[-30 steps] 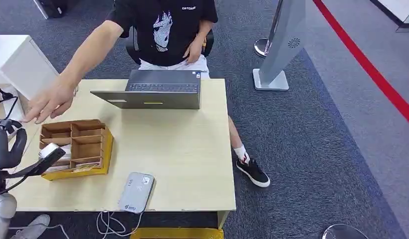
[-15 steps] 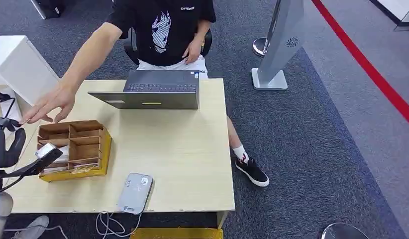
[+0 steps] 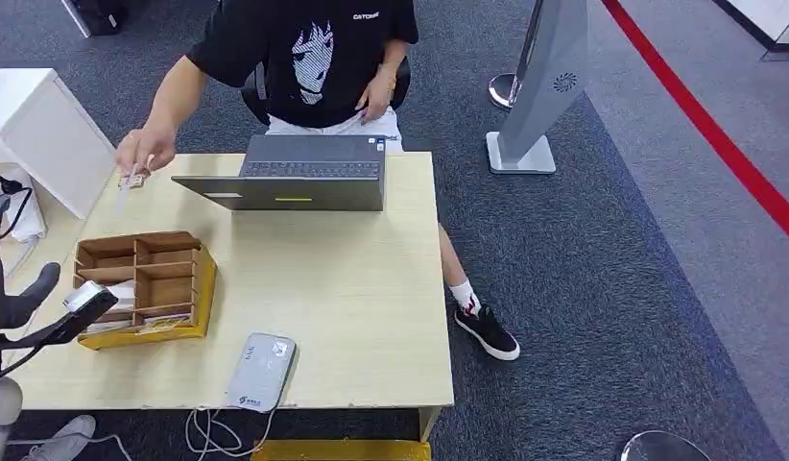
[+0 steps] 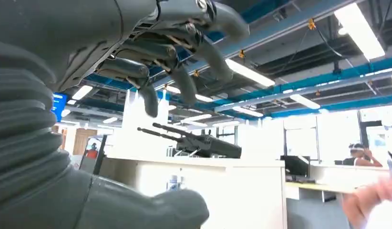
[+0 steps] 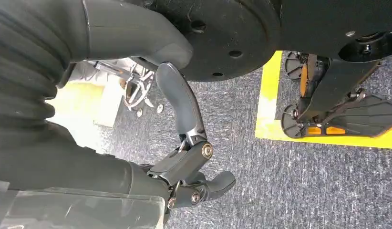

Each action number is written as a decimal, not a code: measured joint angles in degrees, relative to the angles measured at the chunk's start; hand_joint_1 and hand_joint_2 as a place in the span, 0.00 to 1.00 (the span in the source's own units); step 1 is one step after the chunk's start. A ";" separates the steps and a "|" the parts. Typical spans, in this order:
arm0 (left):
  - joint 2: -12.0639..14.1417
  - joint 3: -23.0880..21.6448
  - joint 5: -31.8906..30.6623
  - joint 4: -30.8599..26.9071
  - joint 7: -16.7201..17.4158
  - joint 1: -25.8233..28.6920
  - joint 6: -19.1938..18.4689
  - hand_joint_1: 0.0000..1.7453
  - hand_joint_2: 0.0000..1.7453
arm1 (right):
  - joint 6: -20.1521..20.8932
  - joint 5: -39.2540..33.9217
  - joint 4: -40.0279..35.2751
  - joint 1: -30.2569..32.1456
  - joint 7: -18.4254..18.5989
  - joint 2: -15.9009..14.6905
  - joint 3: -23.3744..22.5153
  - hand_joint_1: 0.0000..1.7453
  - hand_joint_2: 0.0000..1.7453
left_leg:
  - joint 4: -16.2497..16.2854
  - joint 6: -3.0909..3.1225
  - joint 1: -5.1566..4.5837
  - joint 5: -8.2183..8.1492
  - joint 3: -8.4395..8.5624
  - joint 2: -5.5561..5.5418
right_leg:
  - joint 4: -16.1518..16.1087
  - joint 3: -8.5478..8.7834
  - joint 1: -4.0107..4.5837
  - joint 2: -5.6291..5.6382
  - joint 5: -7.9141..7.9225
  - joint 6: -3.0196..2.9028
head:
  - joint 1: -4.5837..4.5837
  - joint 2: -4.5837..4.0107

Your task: Pass the card to the sensor for recognition and then transmit it.

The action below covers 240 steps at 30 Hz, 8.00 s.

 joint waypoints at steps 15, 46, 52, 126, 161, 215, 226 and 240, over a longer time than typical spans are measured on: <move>-4.81 -8.07 -2.67 -17.34 6.73 10.07 -18.84 0.00 1.00 | -0.24 -2.60 0.00 0.18 -0.24 0.00 -0.11 0.00 1.00 | 0.00 0.03 -0.05 -0.03 0.00 0.01 | -0.03 -0.02 -0.03 0.00 0.00 0.01 | 0.00 0.00; -7.02 -14.82 -14.99 -4.64 10.84 11.04 -13.16 0.00 1.00 | -0.20 -2.43 0.00 0.20 -0.15 0.00 -0.04 0.00 1.00 | 0.00 0.03 -0.04 -0.03 0.00 0.00 | -0.03 -0.01 -0.01 -0.02 0.00 0.01 | -0.02 0.00; -6.99 -14.82 -15.10 -3.39 10.84 11.00 -13.11 0.00 1.00 | -0.20 -2.43 0.00 0.20 -0.15 0.00 -0.04 0.00 1.00 | 0.00 0.04 -0.04 -0.03 -0.01 0.00 | -0.03 -0.01 -0.02 -0.02 0.00 0.01 | 0.00 0.00; -5.62 -7.63 -13.79 8.24 8.81 7.70 -6.45 0.00 1.00 | -0.15 -2.43 0.02 0.01 0.02 0.00 1.40 0.00 1.00 | 0.00 0.03 -0.02 -0.03 -0.02 0.00 | -0.02 -0.02 0.00 -0.03 -0.01 0.00 | 0.00 0.00; -8.11 -8.87 -16.87 6.77 8.44 7.76 -6.43 0.00 1.00 | -0.11 -2.75 0.09 -0.03 0.02 0.00 1.55 0.00 1.00 | 0.00 0.03 -0.02 -0.03 -0.02 0.00 | -0.02 -0.03 -0.01 -0.02 -0.01 0.00 | 0.00 0.00; -5.51 -9.66 -17.55 -4.10 9.99 9.26 -1.81 1.00 1.00 | -2.27 -2.21 0.09 -0.01 -1.70 0.00 2.88 0.00 1.00 | 0.00 0.03 -0.02 -0.03 -0.02 -0.02 | -0.02 -0.03 0.00 -0.07 -0.01 0.00 | 0.00 0.00; -2.50 -8.94 -13.27 -11.63 9.05 3.43 -4.97 1.00 1.00 | -2.36 -1.59 0.09 -0.02 -1.24 0.00 3.35 0.00 1.00 | 0.00 0.00 0.00 0.00 -0.04 -0.11 | -0.02 -0.02 0.00 -0.13 -0.01 0.00 | 0.00 0.00; 2.62 -9.07 -19.28 15.54 10.67 -19.06 -3.80 1.00 1.00 | -1.29 0.13 0.11 -0.45 0.44 -0.31 5.97 0.00 1.00 | 0.00 -0.12 0.09 0.11 -0.05 -0.01 | 0.02 -0.09 0.02 -0.04 0.08 -0.13 | -0.07 0.00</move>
